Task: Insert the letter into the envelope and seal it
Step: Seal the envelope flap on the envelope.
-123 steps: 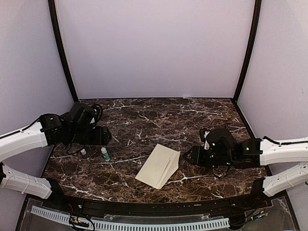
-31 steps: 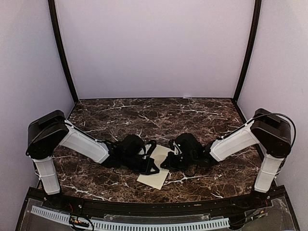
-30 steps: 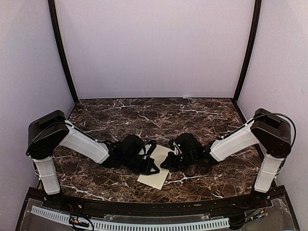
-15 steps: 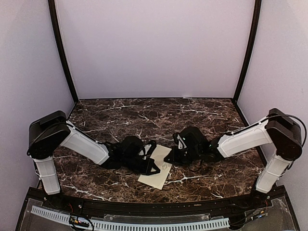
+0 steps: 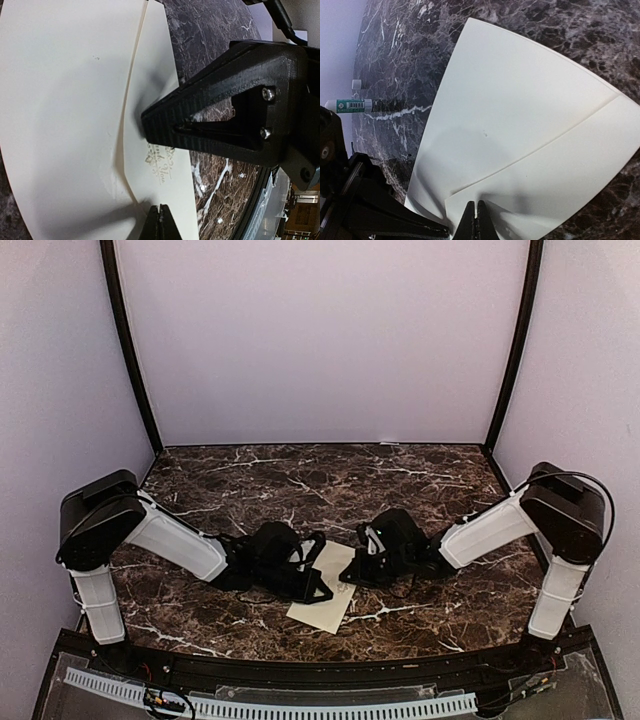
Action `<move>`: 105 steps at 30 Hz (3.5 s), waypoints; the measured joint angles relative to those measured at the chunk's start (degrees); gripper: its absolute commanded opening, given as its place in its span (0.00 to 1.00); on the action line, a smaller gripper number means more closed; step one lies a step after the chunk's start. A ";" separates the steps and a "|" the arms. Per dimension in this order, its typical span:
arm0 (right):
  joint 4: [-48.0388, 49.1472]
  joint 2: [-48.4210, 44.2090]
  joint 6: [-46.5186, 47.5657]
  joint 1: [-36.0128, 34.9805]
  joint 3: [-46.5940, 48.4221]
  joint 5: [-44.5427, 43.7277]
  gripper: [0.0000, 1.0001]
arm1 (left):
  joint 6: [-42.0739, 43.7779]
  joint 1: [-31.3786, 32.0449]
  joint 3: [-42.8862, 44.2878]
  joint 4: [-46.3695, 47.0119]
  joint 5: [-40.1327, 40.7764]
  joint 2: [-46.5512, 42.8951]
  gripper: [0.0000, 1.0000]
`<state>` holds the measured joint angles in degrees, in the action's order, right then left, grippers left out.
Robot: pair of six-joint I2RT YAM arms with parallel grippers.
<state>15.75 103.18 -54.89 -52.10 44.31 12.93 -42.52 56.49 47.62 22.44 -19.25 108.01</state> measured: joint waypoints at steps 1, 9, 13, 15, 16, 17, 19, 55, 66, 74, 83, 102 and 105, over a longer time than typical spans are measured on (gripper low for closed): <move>1.14 0.50 -0.02 0.33 -0.13 0.52 0.00 | 0.02 0.00 0.00 0.00 0.00 0.00 0.00; 9.22 1.79 -1.57 0.90 -3.48 5.46 0.00 | 0.02 0.07 -0.02 0.02 0.00 -0.02 0.00; 12.04 1.51 -2.78 0.39 -5.57 7.06 0.00 | 0.02 0.09 -0.04 0.04 -0.02 -0.02 0.00; 12.44 1.42 -3.19 -0.50 -5.95 7.72 0.00 | 0.04 0.13 -0.04 0.04 -0.02 -0.02 0.00; 12.46 1.42 -3.52 -1.20 -5.99 8.07 0.00 | 0.04 0.17 -0.04 0.02 0.00 -0.02 0.00; 12.41 1.42 -3.74 -1.97 -5.99 8.37 0.00 | 0.07 0.17 -0.04 0.02 0.00 -0.02 0.00; 12.26 1.42 -4.13 -3.13 -5.99 8.15 0.00 | 0.09 0.15 -0.07 -0.28 -0.07 -0.15 0.00; 12.17 3.26 -4.33 0.00 -3.15 4.00 0.00 | 0.46 0.33 -0.20 -0.85 0.22 -0.50 0.00; 12.02 4.63 -5.09 -3.43 -1.51 4.96 0.00 | 0.83 0.31 -0.20 -0.92 0.31 -0.55 0.00; 11.87 4.61 -5.40 -2.01 -1.49 4.42 0.00 | 0.90 0.31 -0.22 -0.92 0.39 -0.57 0.00; 10.82 4.61 -4.15 2.01 -0.85 4.17 0.00 | 0.87 0.31 -0.72 -0.79 0.42 -0.59 0.00; 6.71 0.59 -0.85 -1.70 -3.72 6.16 0.00 | 0.94 0.33 -0.24 -1.49 1.14 -0.87 0.00; 6.03 0.13 -0.81 -3.04 -4.00 6.78 0.00 | 0.96 0.33 -0.20 -1.57 1.18 -0.87 0.00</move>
<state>21.78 103.31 -55.70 -55.13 40.32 19.70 -41.56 56.82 47.42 20.86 -18.06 107.13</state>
